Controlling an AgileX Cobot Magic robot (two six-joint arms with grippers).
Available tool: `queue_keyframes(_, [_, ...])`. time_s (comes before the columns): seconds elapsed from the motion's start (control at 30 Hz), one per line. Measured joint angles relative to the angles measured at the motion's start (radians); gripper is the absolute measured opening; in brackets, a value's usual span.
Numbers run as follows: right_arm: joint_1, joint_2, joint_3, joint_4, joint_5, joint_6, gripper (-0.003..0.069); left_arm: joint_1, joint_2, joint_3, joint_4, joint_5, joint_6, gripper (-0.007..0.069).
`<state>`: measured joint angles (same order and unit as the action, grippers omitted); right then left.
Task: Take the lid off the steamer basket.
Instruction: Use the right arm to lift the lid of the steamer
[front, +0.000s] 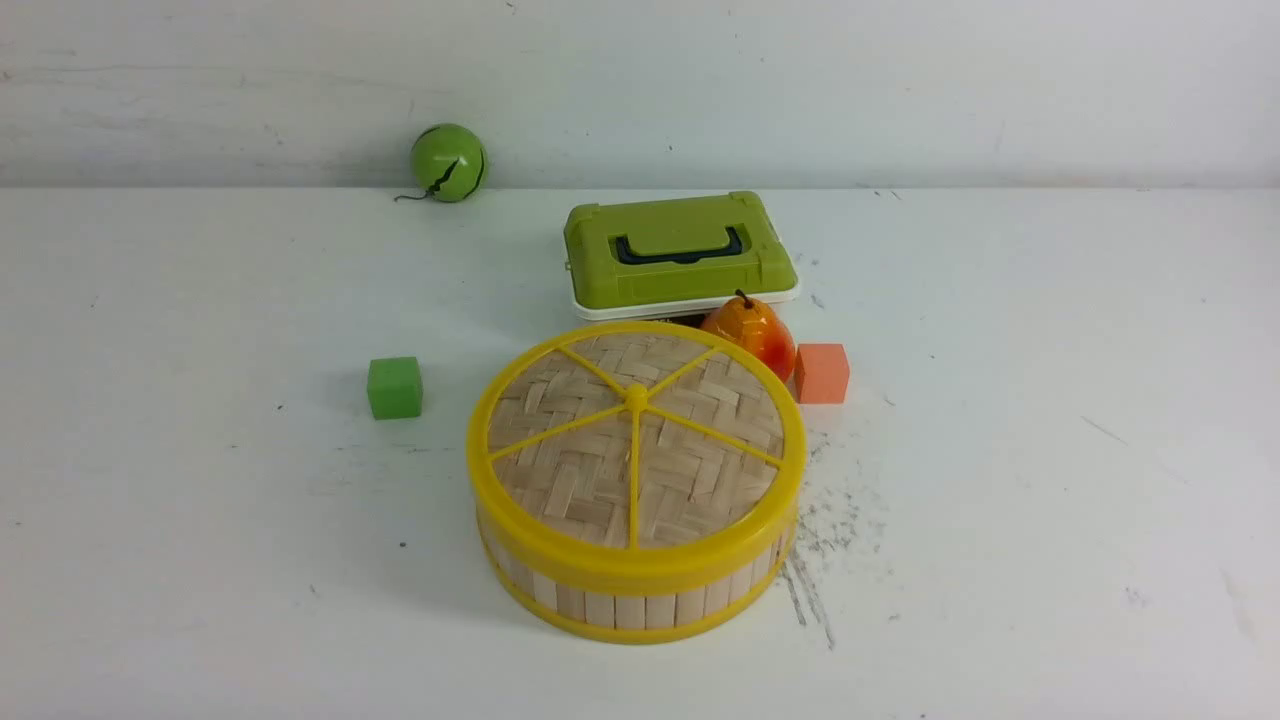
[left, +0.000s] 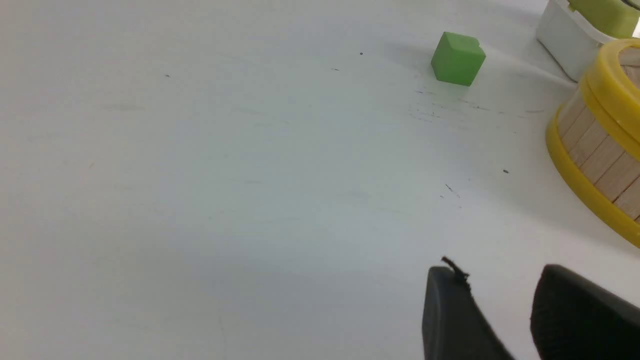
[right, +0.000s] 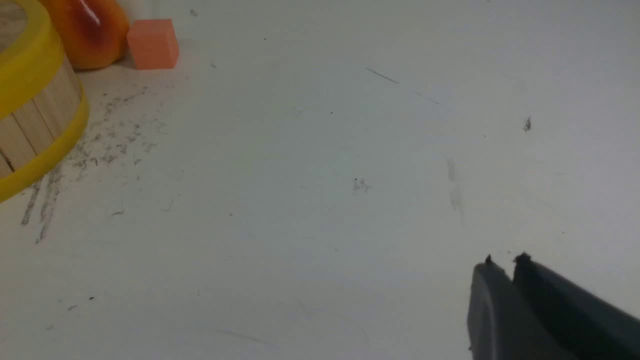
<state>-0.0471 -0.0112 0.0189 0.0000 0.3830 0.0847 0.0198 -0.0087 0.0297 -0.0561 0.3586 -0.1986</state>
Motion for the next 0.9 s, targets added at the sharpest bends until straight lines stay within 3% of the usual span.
queue_keyframes(0.9, [0.0, 0.0, 0.0, 0.0, 0.0, -0.002, 0.01, 0.0, 0.0, 0.0, 0.0, 0.0, 0.0, 0.0239])
